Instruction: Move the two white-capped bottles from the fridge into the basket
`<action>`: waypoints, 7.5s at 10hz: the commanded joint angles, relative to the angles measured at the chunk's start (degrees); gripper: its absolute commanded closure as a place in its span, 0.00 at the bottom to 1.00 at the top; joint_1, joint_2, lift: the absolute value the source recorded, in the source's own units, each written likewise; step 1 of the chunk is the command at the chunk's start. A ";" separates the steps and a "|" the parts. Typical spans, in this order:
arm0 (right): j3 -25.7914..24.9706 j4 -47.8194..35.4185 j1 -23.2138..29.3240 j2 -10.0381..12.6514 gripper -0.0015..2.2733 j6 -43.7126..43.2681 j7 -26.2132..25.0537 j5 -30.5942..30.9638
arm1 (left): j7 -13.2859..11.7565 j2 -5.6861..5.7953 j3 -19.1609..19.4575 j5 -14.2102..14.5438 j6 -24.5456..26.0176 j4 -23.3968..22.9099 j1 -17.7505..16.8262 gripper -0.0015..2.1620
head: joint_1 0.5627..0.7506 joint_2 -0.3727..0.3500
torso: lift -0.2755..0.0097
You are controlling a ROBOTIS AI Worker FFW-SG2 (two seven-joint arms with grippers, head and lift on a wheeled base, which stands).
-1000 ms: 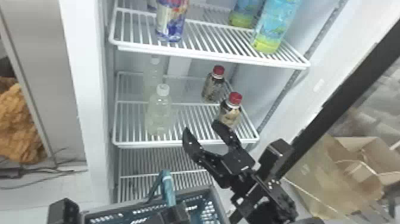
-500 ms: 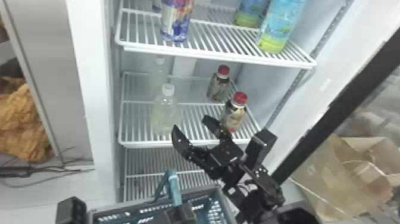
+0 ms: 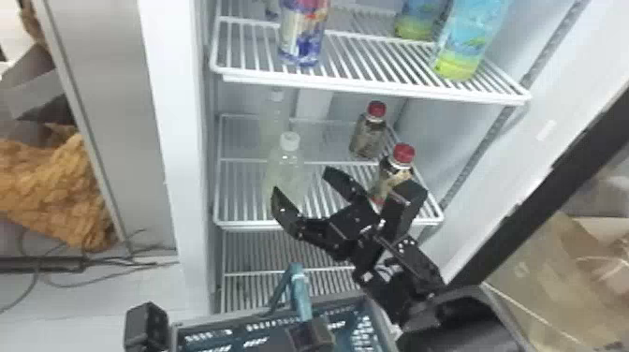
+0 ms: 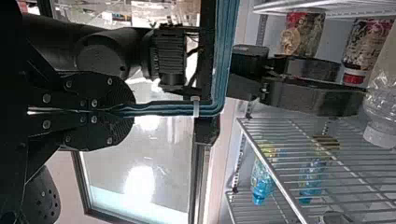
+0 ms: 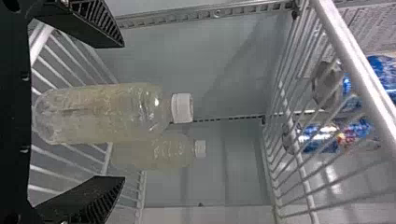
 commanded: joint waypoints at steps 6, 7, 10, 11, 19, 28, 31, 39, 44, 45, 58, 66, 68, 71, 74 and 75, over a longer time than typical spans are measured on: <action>3.06 6.68 -7.74 -0.44 0.01 2.81 -0.24 4.43 | 0.00 -0.09 -0.01 0.10 -0.14 -0.02 0.00 0.52 | 0.70 0.21 | 0.05; 3.86 7.53 -8.87 -0.53 0.01 3.23 -0.24 4.89 | 0.00 -0.09 -0.12 0.22 -0.56 -0.02 0.00 0.52 | 0.70 0.22 | 0.05; 4.66 9.63 -10.70 -0.53 0.22 3.94 -0.24 3.63 | 0.09 -0.09 -0.23 0.22 -0.56 -0.02 -0.28 0.52 | 0.70 0.24 | 0.05; 4.66 9.63 -10.70 -0.53 0.37 3.94 -0.24 3.17 | 0.09 -0.09 -0.12 0.22 -0.56 -0.02 -0.14 0.52 | 0.70 0.24 | 0.05; -0.71 -3.44 -3.95 -1.14 0.37 6.47 1.25 1.69 | 0.00 0.00 -0.01 0.22 -0.70 0.12 -0.14 0.52 | 0.70 0.21 | 0.05; -12.02 -30.72 16.16 0.70 0.37 22.64 4.68 1.57 | 0.09 -0.09 -0.01 0.22 -0.98 -0.02 -0.14 0.52 | 0.70 0.07 | 0.05; -14.31 -38.46 21.65 1.23 0.37 28.41 5.29 0.89 | 0.09 -0.09 -0.01 0.10 -0.98 -0.02 -0.28 0.52 | 0.70 0.03 | 0.05; -18.76 -57.14 32.20 2.46 0.37 53.44 4.41 0.77 | 0.00 0.00 0.45 -0.13 -0.98 0.12 0.14 0.52 | 0.70 0.03 | 0.05; -18.88 -57.14 32.34 2.90 0.37 63.28 1.69 -3.45 | 0.00 0.00 0.57 -0.01 -0.98 -0.02 0.28 0.52 | 0.70 0.03 | 0.05; -18.88 -56.18 31.91 2.99 0.37 64.26 1.34 -4.02 | 0.00 -0.09 0.57 -0.01 -0.98 -0.02 0.28 0.52 | 0.70 0.03 | 0.05; -19.10 -44.37 28.40 4.31 0.14 26.44 1.07 -0.48 | 0.00 0.00 0.34 0.10 -0.98 0.12 0.14 0.52 | 0.70 0.03 | 0.05; -11.56 -13.43 14.20 2.90 0.03 -2.39 -0.51 4.20 | 0.00 -0.09 0.11 0.33 -0.98 -0.02 0.14 0.52 | 0.70 0.03 | 0.05; -9.28 -8.22 10.12 2.28 0.03 -3.52 -0.51 3.86 | 0.09 -0.09 -0.01 0.33 -0.84 0.12 0.00 0.52 | 0.70 0.03 | 0.05; -6.65 -1.47 3.09 1.49 0.02 -3.94 -0.42 3.17 | 0.09 -0.17 -0.23 0.56 -0.84 -0.02 -0.42 0.52 | 0.70 0.03 | 0.05; -4.02 6.26 -4.09 0.88 0.01 -4.36 -0.42 2.60 | 0.18 -0.09 -0.46 0.79 -0.56 0.12 -0.70 0.52 | 0.70 0.08 | 0.05; -3.22 8.51 -6.20 0.70 0.01 -4.36 -0.42 2.49 | 0.18 -0.17 -0.46 0.79 -0.56 -0.02 -0.70 0.52 | 0.70 0.09 | 0.05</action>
